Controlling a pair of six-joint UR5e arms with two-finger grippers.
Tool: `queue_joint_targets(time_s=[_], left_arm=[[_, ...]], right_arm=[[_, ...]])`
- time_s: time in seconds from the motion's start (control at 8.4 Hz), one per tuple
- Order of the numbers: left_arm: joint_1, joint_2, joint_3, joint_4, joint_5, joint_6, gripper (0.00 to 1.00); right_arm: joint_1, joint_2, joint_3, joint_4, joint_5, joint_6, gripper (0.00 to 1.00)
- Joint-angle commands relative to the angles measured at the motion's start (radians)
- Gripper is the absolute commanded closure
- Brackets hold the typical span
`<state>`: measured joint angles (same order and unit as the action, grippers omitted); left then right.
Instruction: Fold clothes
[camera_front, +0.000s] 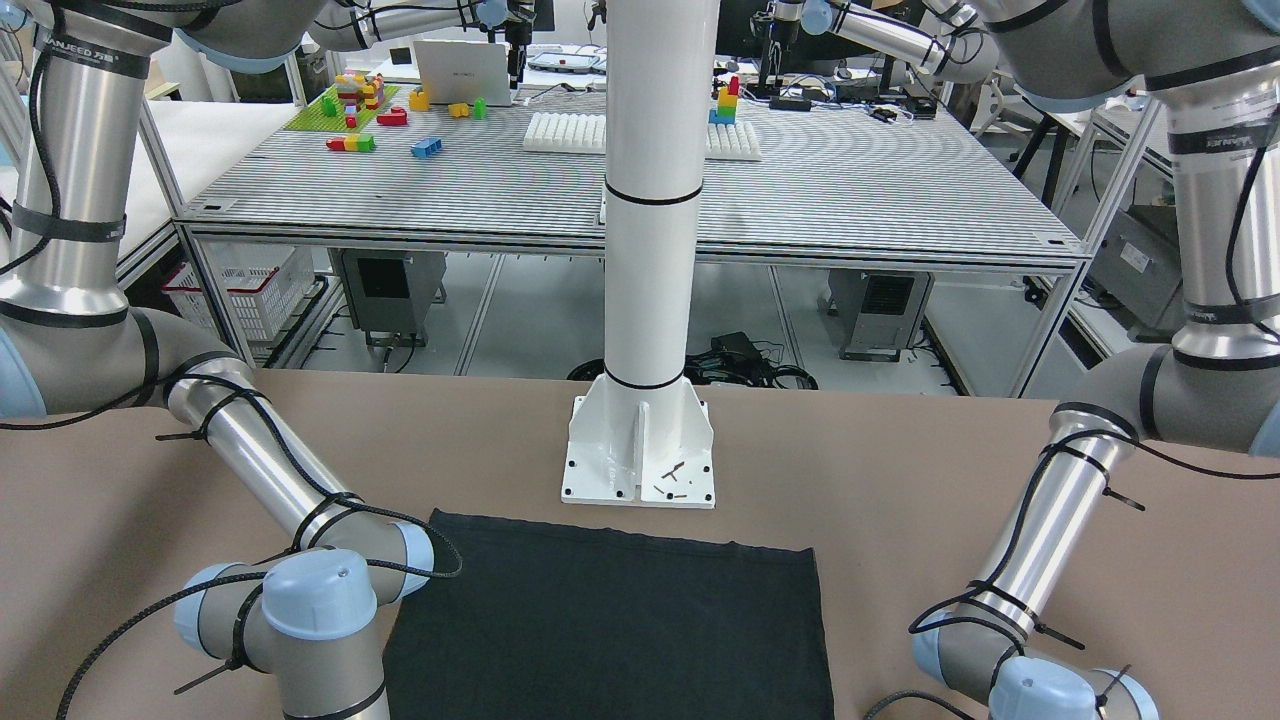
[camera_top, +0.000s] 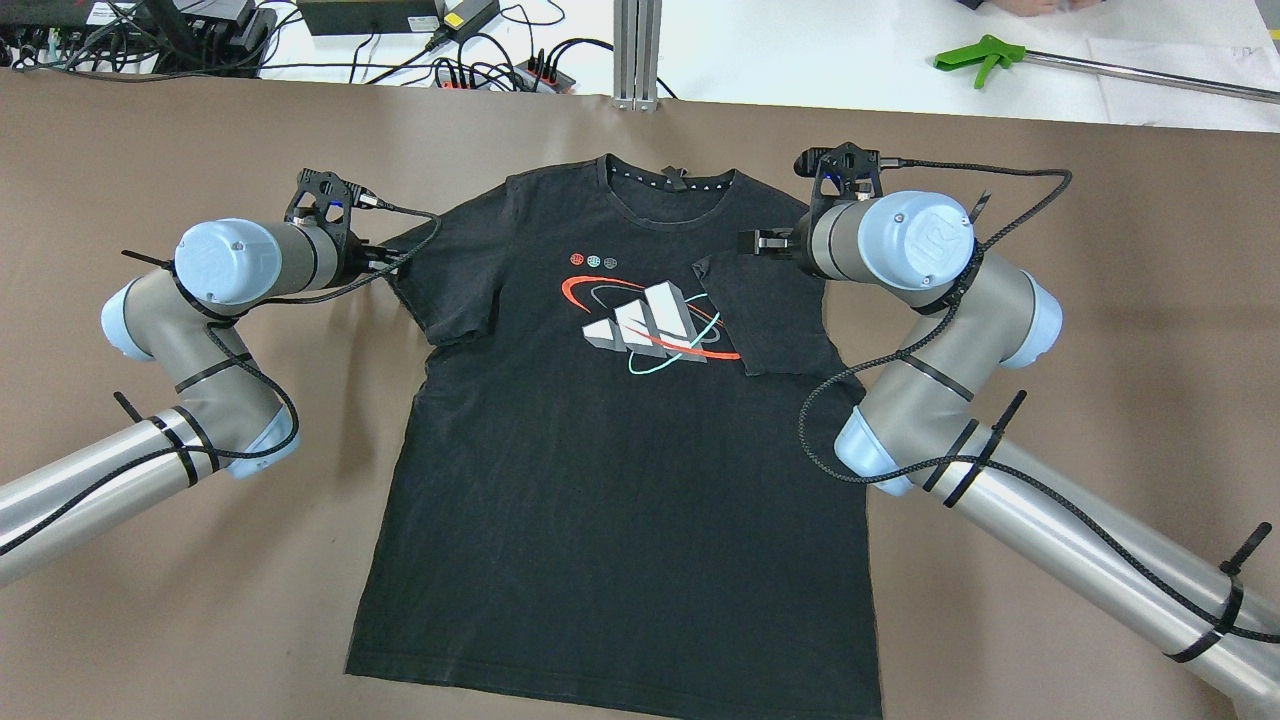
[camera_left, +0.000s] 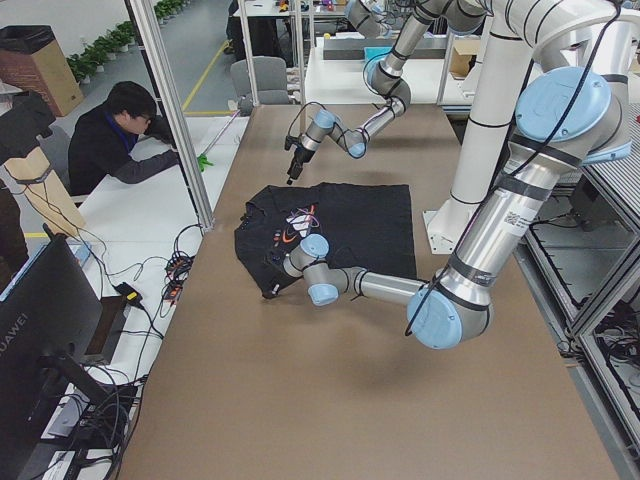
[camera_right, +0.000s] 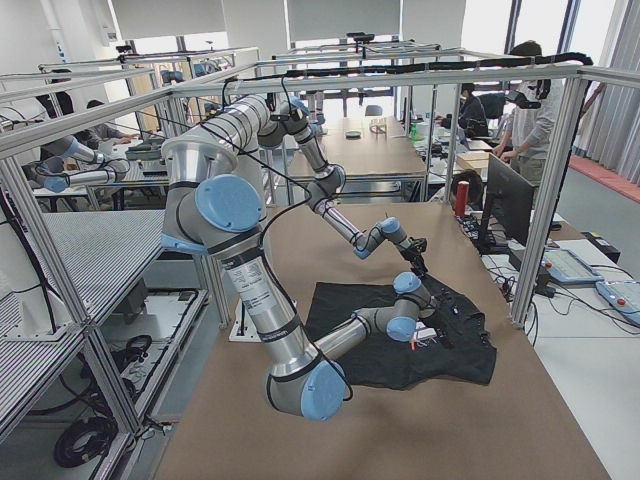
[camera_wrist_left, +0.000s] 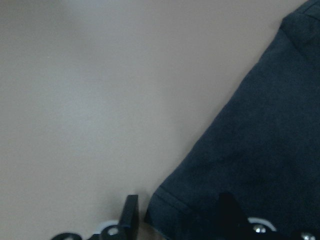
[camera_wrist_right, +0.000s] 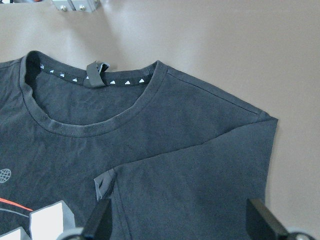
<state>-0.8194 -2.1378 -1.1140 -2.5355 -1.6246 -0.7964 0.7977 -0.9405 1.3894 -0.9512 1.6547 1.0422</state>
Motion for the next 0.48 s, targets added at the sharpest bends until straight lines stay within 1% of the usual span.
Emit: queue_joint_targets(time_s=[0.0,0.12,0.24,0.36], left_arm=[[0.0,-0.004,-0.001,-0.003,0.0,-0.018,0.63],[0.0,-0.004,-0.006,-0.003,0.0,-0.021,0.87],[0.0,-0.005,-0.012,-0.005,0.0,-0.024,1.0],[0.0,-0.008,-0.017,0.003,-0.006,-0.026,1.0]], right_arm=[[0.0,0.0,0.0,-0.001,-0.001,0.001,0.06],[0.0,0.0,-0.001,-0.001,-0.001,0.001,0.06],[0.0,0.0,0.0,0.0,-0.001,0.001,0.06],[0.0,0.0,-0.001,-0.001,-0.001,-0.001,0.06]])
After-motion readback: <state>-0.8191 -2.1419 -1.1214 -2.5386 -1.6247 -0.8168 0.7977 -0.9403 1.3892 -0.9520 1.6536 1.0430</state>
